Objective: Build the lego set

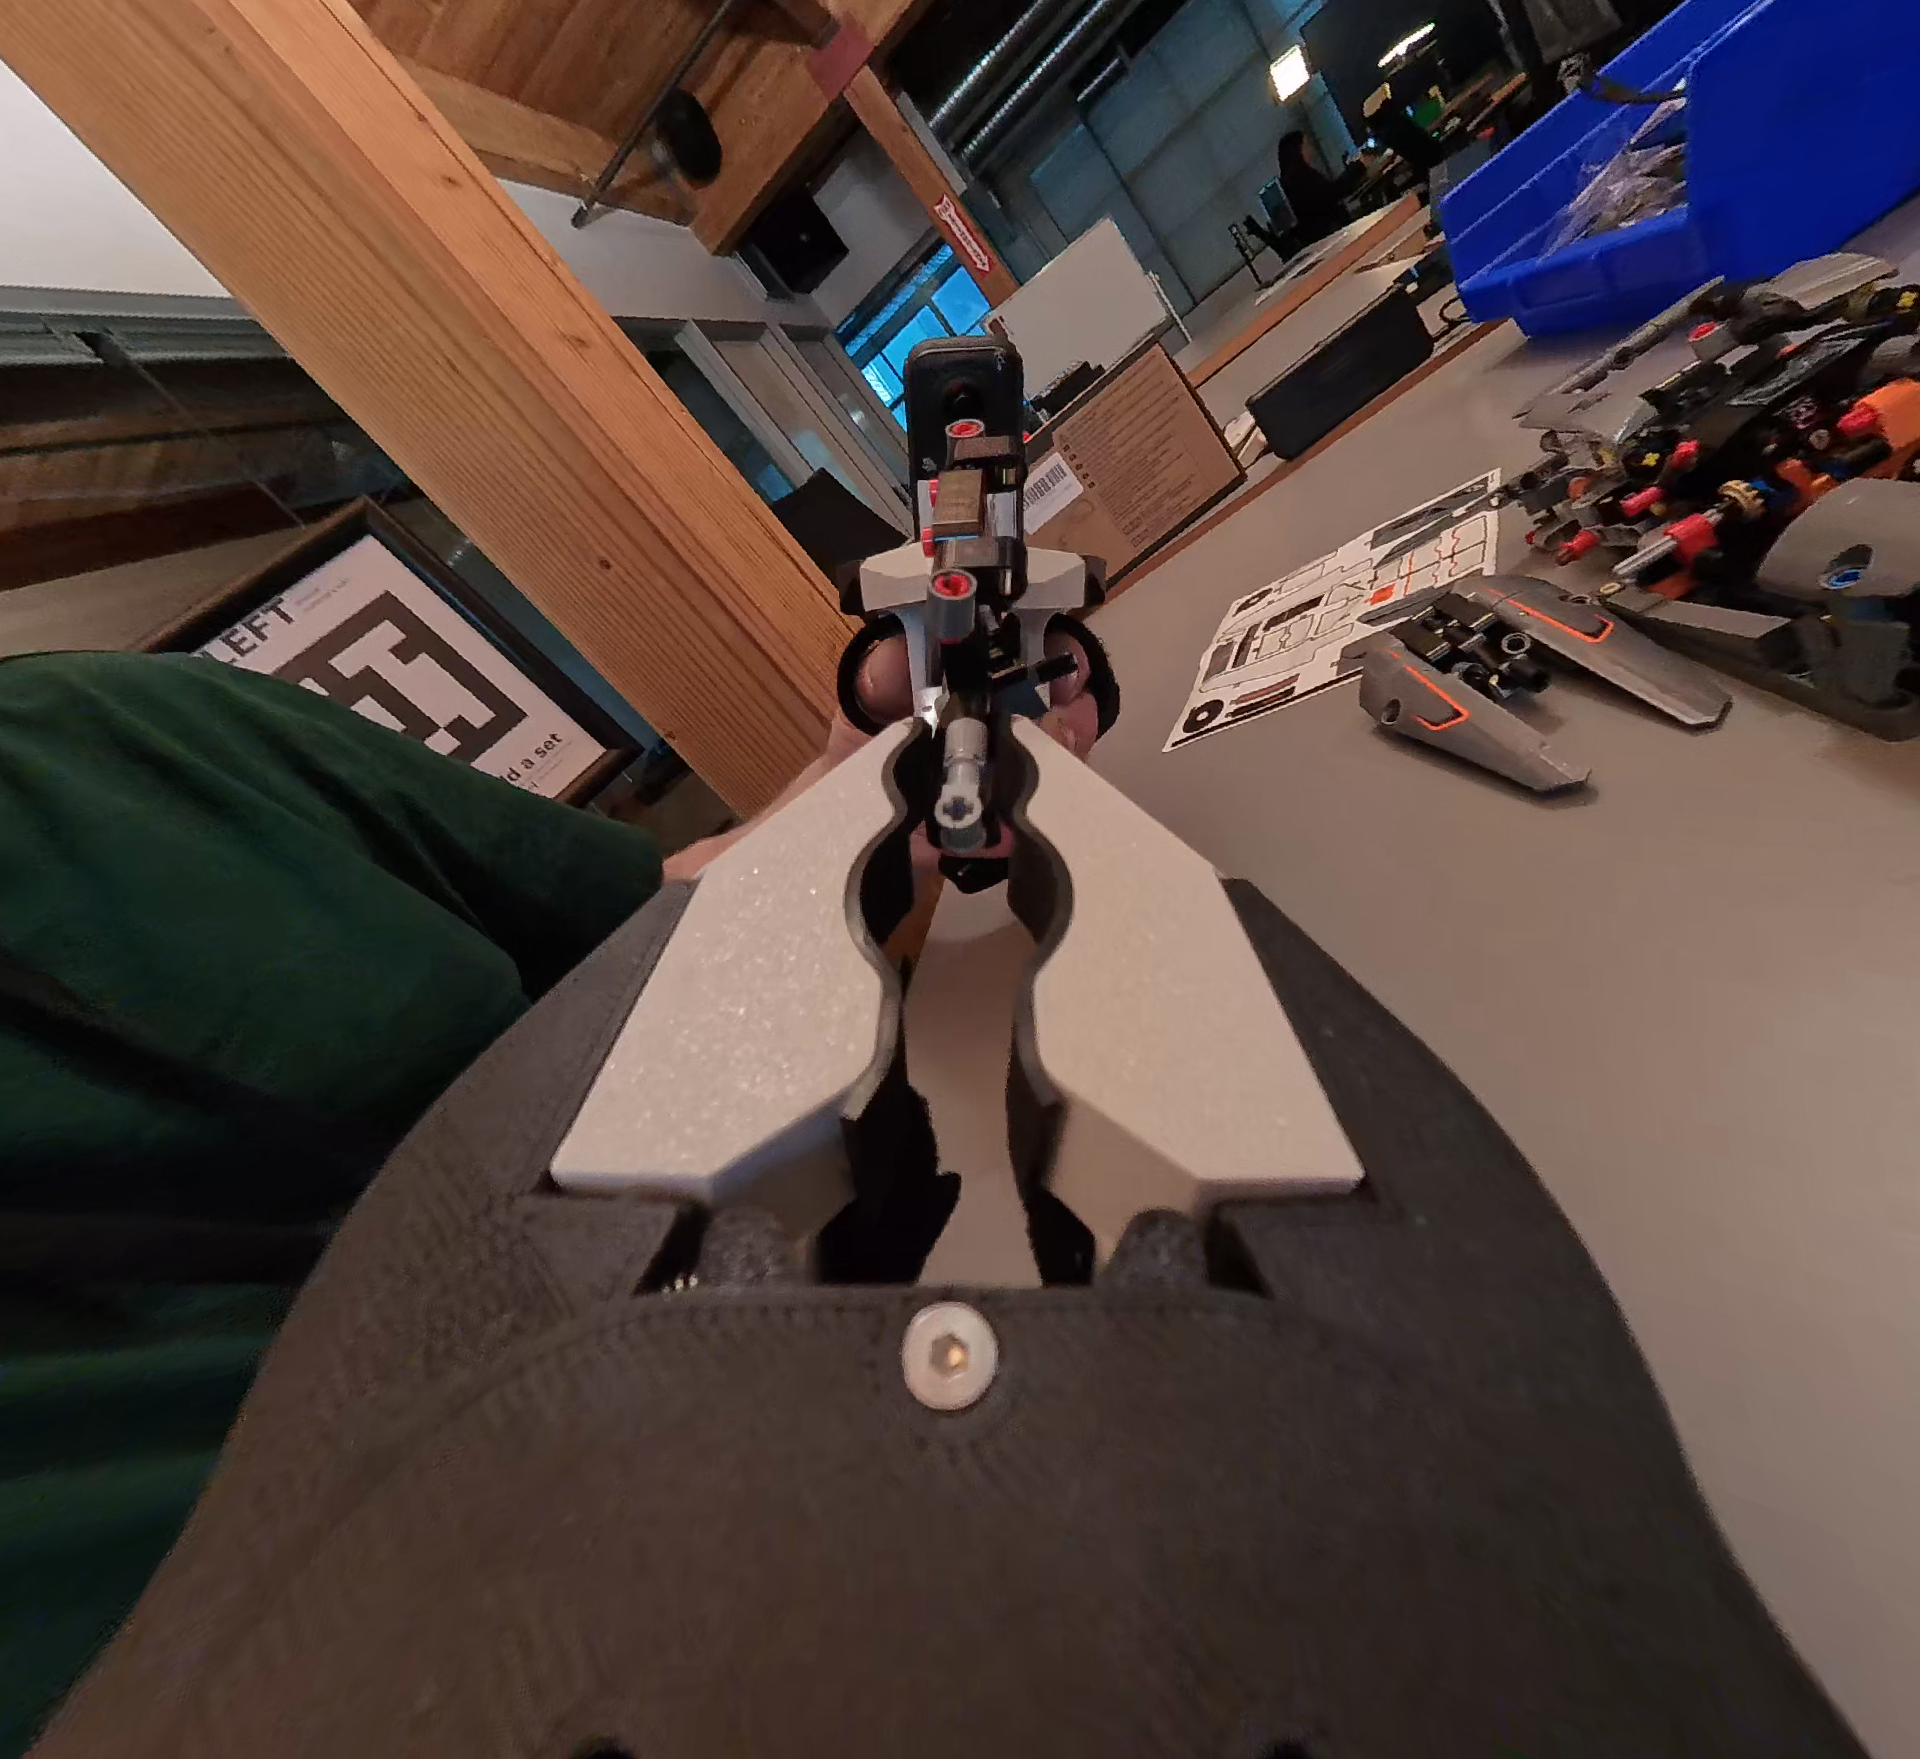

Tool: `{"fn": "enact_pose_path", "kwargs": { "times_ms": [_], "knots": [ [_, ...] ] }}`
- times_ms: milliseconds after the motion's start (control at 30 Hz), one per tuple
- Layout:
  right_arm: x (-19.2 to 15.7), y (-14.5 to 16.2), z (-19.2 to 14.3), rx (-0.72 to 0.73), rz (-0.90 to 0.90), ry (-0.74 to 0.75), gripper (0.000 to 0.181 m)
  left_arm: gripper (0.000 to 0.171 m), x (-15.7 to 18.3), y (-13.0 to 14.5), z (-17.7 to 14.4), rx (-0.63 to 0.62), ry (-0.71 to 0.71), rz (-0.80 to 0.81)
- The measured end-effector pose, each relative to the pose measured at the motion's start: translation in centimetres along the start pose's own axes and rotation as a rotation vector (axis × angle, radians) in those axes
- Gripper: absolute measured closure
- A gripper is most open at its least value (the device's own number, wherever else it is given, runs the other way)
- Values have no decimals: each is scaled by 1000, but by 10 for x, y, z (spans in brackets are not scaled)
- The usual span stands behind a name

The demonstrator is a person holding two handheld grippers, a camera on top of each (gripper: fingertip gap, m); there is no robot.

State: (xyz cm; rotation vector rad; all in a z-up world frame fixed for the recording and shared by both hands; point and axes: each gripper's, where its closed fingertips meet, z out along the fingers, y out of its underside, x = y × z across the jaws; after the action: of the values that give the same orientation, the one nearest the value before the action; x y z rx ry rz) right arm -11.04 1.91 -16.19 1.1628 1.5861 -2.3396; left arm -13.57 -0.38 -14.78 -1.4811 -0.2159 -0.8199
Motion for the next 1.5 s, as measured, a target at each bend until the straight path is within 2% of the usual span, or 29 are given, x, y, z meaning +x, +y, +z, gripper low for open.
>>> {"fn": "enact_pose_path", "kwargs": {
  "times_ms": [133, 233, 467, 567, 700, 867, 1500],
  "knots": [
    [1, -5, -4, 22, -9, 12, 172, 161, 0, 2, 2, -8, -3, 20],
    [1, -11, -8, 55, 2, 11, 172, 152, 0, 10, 4, -43, 14, 7],
    [-1, -11, -7, 59, -3, 5, 172, 158, 1, 17, 8, -74, 18, 32],
    [2, -9, -5, 48, -3, 21, 158, 158, -1, 11, 7, -42, -3, 35],
    [2, -3, -1, 12, 17, 8, 152, 158, -4, 2, 5, 30, -25, 33],
    [1, -1, -1, 3, 1, 11, 169, 159, -2, 3, 8, 54, -4, 9],
    [1, 6, -3, -77, -25, 33, 170, 158, 0, 8, 6, -18, -35, 56]
  ]
}}
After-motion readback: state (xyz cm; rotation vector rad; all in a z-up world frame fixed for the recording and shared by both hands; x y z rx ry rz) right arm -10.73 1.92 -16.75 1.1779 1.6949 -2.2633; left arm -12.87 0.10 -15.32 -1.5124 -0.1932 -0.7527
